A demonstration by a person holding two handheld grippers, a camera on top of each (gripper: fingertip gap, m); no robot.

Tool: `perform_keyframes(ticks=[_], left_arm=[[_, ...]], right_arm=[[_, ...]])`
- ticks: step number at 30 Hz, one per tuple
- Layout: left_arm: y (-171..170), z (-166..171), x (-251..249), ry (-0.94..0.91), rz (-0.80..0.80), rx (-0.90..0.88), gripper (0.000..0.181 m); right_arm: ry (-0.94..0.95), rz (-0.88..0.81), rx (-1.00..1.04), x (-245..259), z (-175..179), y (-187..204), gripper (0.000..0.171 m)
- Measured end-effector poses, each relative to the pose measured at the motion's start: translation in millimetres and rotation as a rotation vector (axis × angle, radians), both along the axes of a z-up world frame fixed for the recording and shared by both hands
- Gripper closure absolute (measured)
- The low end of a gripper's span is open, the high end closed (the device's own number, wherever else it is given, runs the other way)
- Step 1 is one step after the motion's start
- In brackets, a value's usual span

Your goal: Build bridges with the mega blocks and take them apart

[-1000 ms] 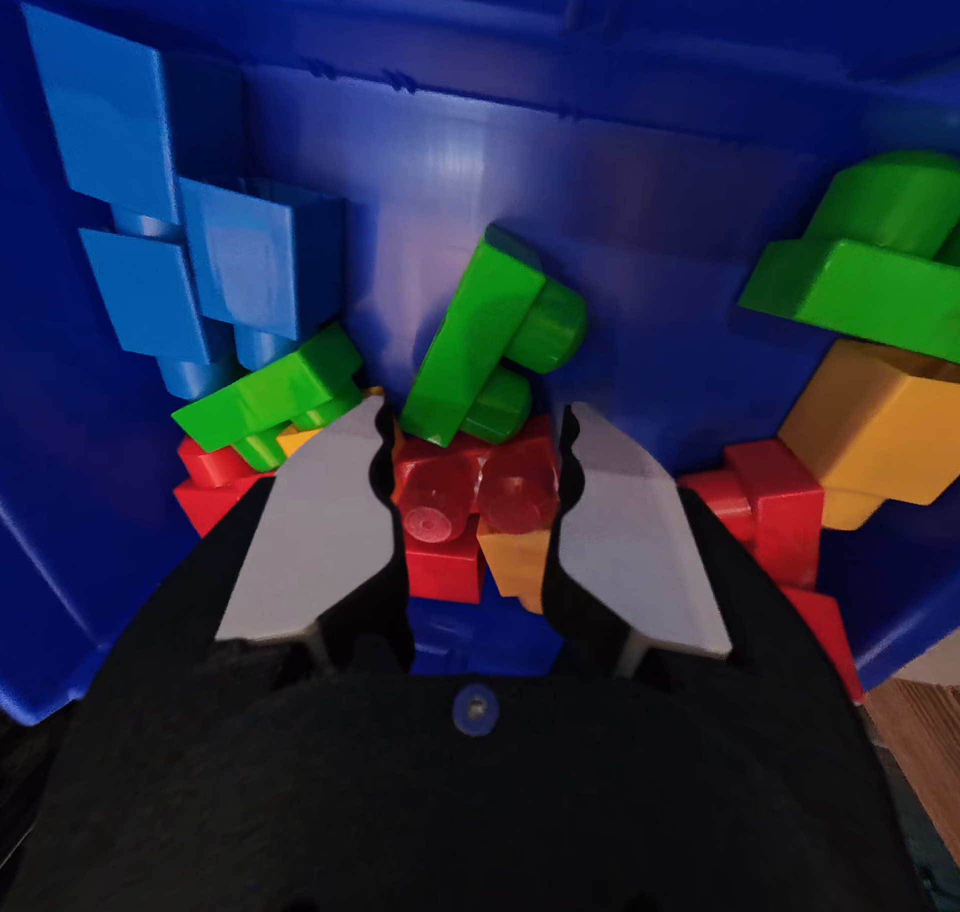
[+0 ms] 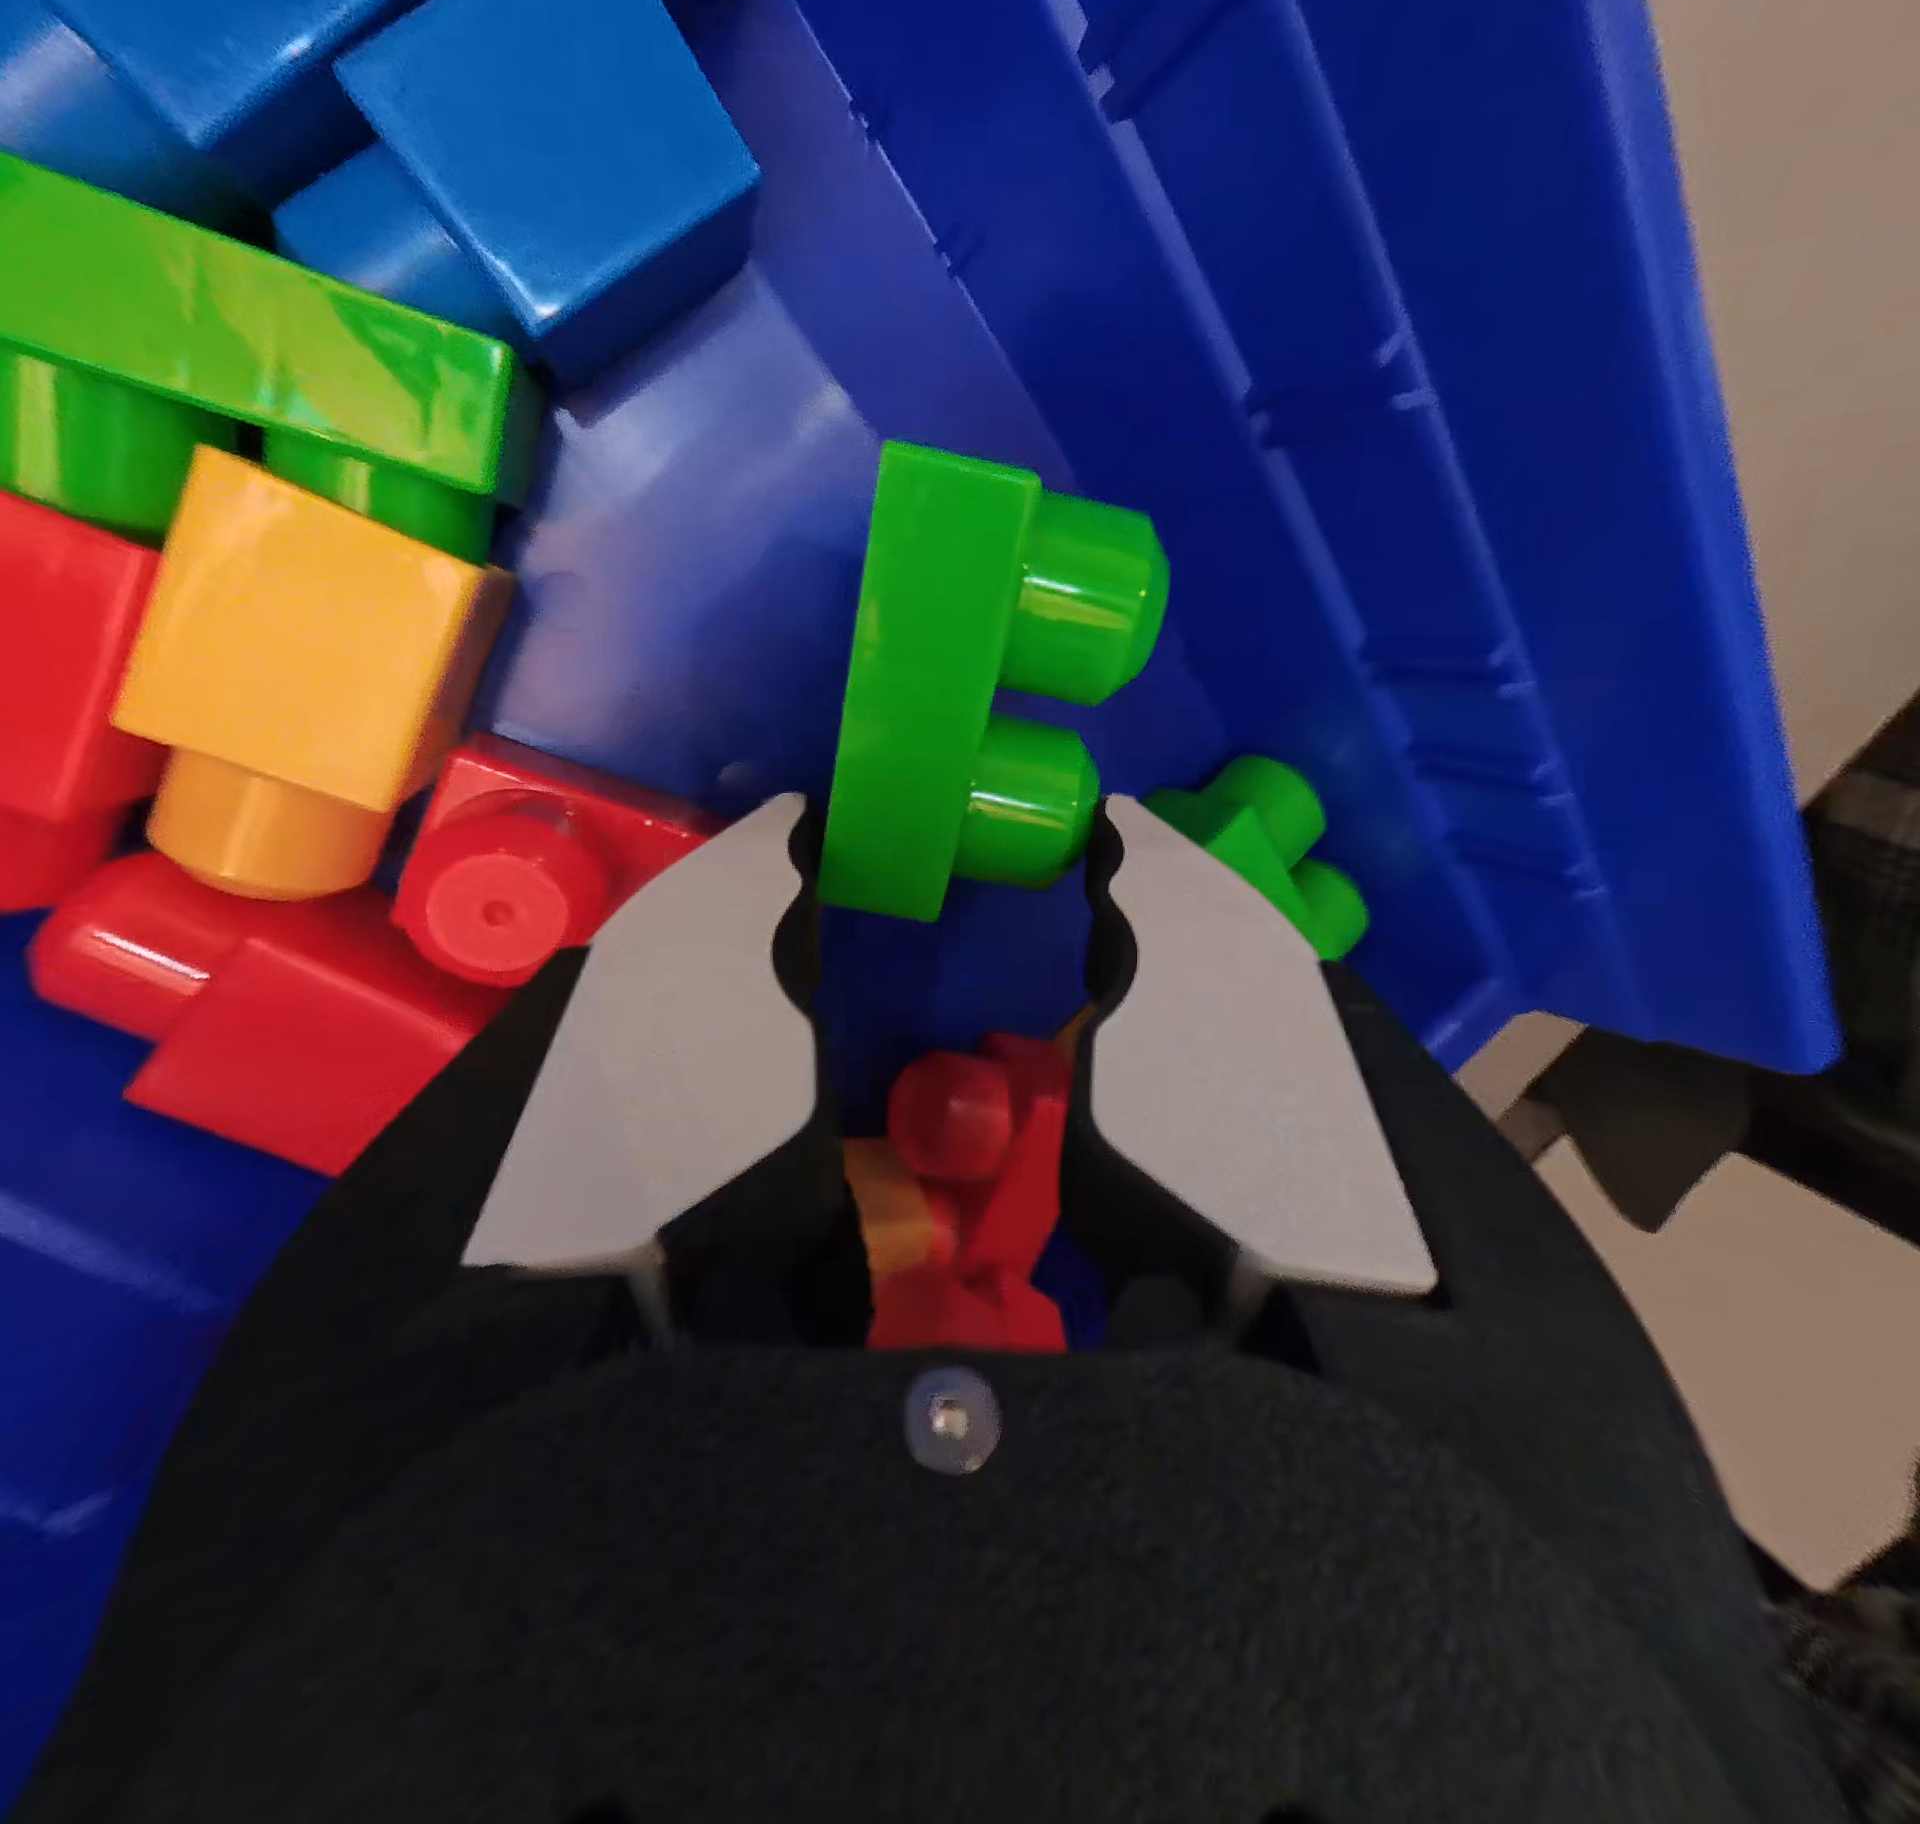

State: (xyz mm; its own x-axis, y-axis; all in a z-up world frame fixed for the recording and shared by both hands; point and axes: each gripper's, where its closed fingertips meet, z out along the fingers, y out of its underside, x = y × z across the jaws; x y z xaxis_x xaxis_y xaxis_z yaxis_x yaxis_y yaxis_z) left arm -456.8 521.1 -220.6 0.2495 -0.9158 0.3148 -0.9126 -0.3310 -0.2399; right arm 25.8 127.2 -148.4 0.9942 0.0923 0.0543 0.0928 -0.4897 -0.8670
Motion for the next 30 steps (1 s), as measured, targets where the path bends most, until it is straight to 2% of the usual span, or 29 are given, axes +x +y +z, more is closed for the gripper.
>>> perform_keyframes(ticks=[7, 15, 19, 30], left_arm=[[-8.3, 3.1, 5.9, -0.019, 0.166, -0.189, 0.132], [-0.2, -2.8, 3.1, 0.115, 0.235, -0.143, 0.132], [-1.5, -0.6, 8.0, 0.137, 0.336, -0.222, 0.132], [22.5, 24.5, 9.6, 0.013, 0.583, -0.181, 0.136]], right_arm=[[-0.002, 0.008, 0.001, -1.7, 0.8, 0.4, 0.057], [-0.003, 0.005, 0.006, -1.1, 2.6, -1.0, 0.057], [-0.004, 0.009, 0.006, -2.0, 2.7, -0.6, 0.057], [-0.004, 0.013, 0.013, -2.7, 4.3, -0.3, 0.057]])
